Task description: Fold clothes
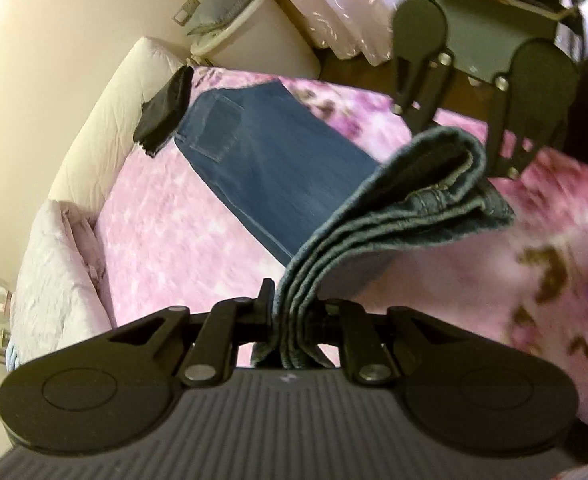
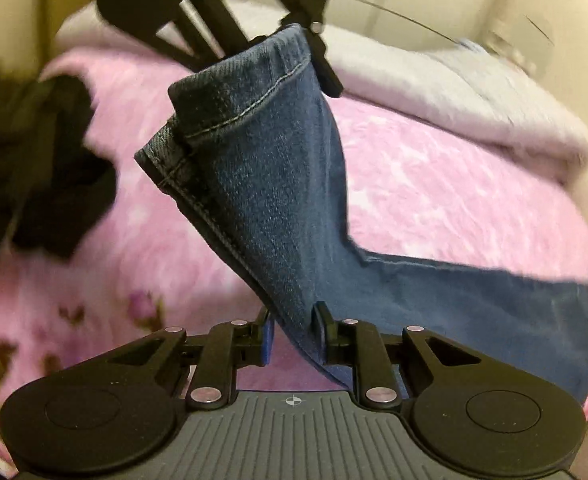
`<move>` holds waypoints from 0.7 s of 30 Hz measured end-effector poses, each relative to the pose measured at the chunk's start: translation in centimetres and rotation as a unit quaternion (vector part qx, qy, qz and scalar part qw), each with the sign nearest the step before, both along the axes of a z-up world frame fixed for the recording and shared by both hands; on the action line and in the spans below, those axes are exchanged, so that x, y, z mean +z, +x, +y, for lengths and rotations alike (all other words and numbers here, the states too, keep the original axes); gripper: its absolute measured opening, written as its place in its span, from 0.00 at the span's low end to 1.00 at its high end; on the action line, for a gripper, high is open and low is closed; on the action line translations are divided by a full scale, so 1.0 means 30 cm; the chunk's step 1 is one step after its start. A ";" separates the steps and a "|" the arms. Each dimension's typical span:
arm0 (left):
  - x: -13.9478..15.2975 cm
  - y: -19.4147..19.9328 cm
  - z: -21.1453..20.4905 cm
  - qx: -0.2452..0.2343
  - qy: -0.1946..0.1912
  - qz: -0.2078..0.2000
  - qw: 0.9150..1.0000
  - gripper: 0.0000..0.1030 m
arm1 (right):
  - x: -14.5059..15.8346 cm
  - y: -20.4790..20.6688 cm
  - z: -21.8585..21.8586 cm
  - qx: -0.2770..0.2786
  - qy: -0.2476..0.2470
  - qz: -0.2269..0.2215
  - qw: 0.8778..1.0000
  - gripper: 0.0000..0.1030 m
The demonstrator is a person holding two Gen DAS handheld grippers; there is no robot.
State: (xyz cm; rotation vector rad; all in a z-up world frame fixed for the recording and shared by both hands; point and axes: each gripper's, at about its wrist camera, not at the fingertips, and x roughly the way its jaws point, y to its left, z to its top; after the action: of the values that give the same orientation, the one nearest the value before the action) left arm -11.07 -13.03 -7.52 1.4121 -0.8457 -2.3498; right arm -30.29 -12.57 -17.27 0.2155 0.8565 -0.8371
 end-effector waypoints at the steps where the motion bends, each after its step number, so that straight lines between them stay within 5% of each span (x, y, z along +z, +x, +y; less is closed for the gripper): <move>1: 0.037 -0.041 -0.037 0.000 0.006 0.000 1.000 0.11 | 0.033 -0.045 -0.027 -0.016 0.009 -0.020 1.000 0.20; 7: 0.188 -0.374 -0.304 0.005 0.034 -0.003 0.999 0.11 | 0.172 -0.350 -0.220 -0.080 0.043 -0.124 0.988 0.20; 10: 0.183 -0.564 -0.471 0.019 0.068 -0.023 0.997 0.10 | 0.192 -0.526 -0.370 -0.098 0.057 -0.159 0.981 0.20; 13: 0.081 -0.758 -0.639 0.009 0.103 -0.064 0.993 0.10 | 0.160 -0.695 -0.504 -0.116 0.079 -0.171 0.975 0.20; 21: -0.403 -1.131 -0.910 -0.022 0.170 -0.170 0.970 0.11 | -0.004 -1.067 -0.692 -0.218 0.127 -0.173 0.952 0.21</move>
State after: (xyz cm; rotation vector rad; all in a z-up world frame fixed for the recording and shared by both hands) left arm -44.99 -40.33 -19.60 1.9949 -0.5700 -2.4078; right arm -62.31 -33.32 -17.39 0.7787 0.5881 -1.0585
